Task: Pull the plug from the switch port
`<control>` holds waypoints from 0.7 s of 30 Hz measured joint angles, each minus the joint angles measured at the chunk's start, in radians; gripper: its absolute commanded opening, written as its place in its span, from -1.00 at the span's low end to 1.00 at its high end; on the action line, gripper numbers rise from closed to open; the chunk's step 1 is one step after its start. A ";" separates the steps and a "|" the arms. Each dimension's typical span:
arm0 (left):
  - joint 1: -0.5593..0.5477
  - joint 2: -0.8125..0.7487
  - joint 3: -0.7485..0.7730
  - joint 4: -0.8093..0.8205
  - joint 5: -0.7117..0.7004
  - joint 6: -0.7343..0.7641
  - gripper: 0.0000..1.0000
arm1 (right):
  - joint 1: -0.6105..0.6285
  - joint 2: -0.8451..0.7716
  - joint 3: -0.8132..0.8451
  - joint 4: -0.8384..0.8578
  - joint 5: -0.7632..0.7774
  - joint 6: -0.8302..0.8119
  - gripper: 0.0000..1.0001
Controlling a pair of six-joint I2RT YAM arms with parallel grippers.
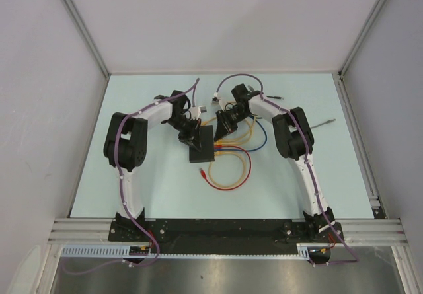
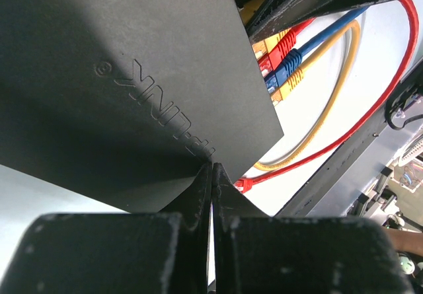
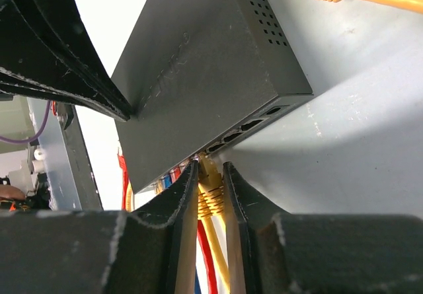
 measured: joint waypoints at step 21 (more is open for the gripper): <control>-0.004 0.000 0.000 0.002 0.002 0.000 -1.00 | -0.008 -0.008 0.023 -0.066 0.027 -0.053 -1.00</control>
